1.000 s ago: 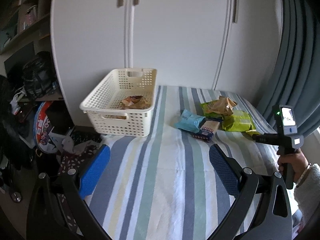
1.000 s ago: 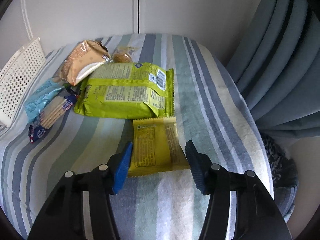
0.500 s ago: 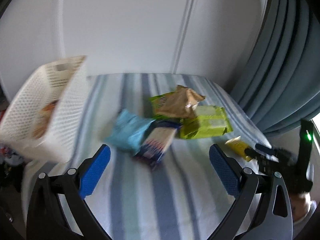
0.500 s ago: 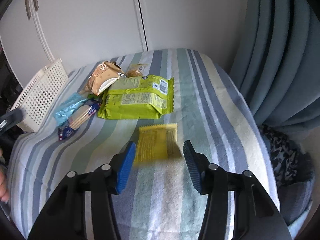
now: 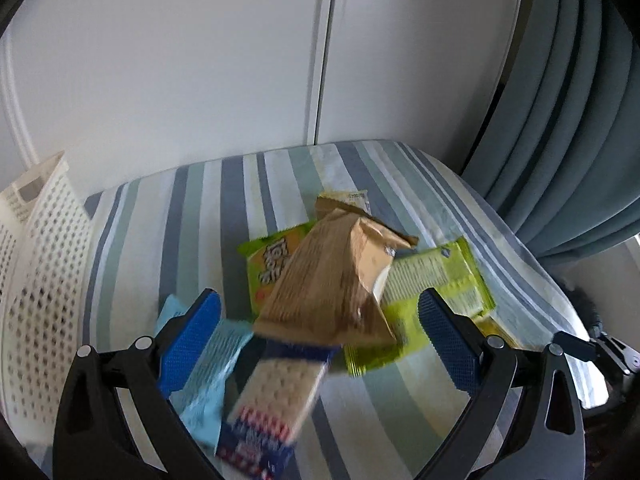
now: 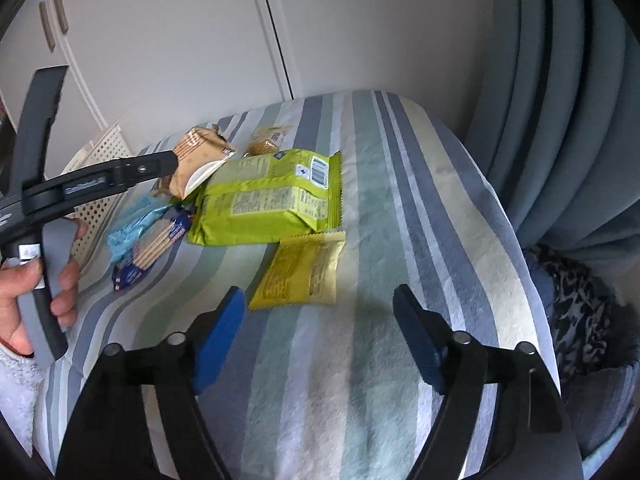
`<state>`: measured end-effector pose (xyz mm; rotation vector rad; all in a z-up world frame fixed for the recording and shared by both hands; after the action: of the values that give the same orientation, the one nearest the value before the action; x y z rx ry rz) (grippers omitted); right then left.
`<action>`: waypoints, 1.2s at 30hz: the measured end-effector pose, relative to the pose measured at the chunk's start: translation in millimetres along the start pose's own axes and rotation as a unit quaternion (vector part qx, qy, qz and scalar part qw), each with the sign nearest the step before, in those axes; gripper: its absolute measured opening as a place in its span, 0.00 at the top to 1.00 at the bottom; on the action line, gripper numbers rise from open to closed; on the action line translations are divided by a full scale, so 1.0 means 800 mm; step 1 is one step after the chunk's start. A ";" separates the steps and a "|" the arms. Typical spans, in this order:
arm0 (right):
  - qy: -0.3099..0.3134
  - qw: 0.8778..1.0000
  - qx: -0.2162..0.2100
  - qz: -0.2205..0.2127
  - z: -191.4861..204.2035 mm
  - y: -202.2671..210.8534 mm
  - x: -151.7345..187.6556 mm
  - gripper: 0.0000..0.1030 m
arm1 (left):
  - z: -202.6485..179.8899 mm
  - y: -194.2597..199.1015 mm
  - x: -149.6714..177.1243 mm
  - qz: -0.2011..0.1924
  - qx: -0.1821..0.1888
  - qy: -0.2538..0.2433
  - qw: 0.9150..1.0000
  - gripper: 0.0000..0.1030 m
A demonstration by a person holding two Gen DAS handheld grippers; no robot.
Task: Organize snacks
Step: 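Grasp the yellow bar with the right tool while left grasps the brown bag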
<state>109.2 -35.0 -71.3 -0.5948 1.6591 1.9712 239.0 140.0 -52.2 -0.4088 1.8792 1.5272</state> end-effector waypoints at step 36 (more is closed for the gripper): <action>0.052 0.993 0.017 0.104 0.038 -0.082 -0.006 0.26 | 0.011 0.028 -0.011 -0.029 0.045 -0.014 0.998 0.42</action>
<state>153.1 4.0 -113.7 -0.5388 1.8807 2.0837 234.2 153.0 -30.8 -0.3954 1.8904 1.3977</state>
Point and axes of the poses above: each gripper's, at about its wrist camera, not at the fingertips, and y roughly against the way its jaws point, z to its left, x to its underside, the point moved 10 cm from there along -y, roughly the way its jaws point
